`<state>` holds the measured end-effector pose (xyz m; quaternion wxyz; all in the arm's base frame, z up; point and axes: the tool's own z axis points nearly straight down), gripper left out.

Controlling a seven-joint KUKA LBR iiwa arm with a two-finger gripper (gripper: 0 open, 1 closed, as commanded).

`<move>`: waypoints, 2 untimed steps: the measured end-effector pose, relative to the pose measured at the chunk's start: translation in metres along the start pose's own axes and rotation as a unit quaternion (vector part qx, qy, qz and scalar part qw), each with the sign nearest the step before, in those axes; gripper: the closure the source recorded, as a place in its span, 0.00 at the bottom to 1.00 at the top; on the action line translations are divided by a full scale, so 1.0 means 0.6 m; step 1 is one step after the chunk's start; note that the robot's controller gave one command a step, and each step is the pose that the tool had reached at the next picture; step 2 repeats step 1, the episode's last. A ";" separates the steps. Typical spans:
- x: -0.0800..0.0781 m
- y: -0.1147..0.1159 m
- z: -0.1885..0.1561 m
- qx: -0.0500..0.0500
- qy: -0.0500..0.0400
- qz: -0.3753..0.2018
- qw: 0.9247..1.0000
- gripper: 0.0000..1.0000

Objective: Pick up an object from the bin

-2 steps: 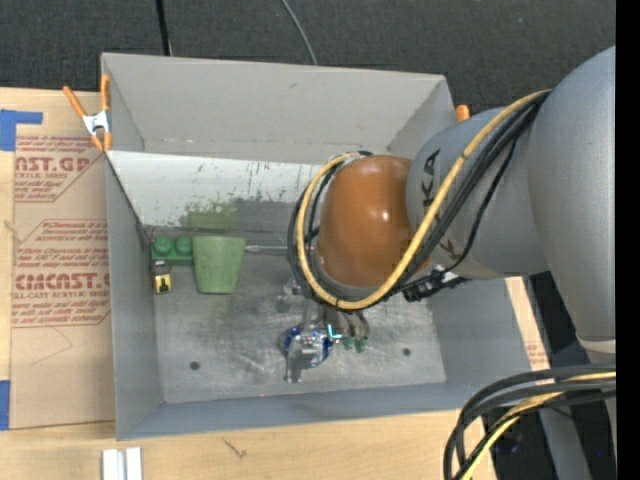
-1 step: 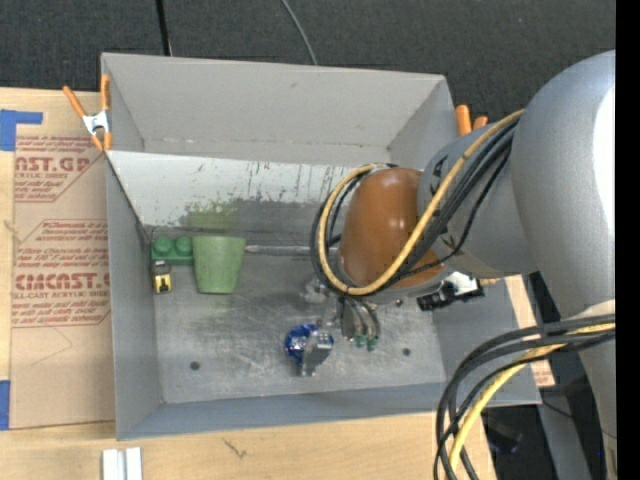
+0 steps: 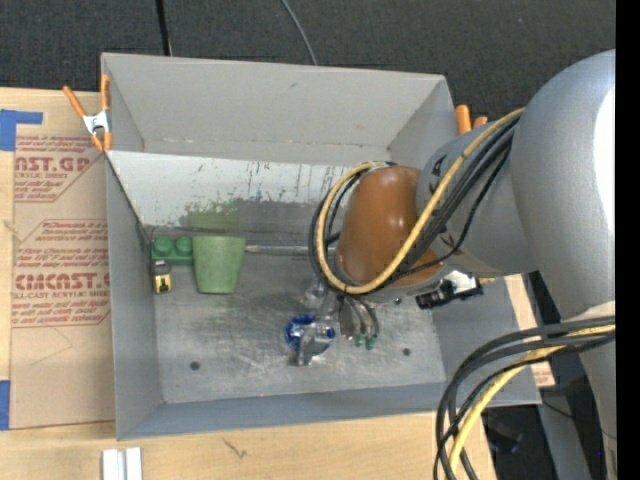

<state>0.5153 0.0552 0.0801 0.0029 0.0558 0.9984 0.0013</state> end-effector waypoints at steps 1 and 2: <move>-0.006 0.023 -0.247 0.000 -0.002 -0.083 0.997 1.00; -0.006 0.023 -0.247 0.000 -0.002 -0.083 0.997 1.00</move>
Offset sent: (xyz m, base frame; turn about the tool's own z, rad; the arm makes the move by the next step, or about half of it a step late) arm 0.0024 0.0119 0.1442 -0.1652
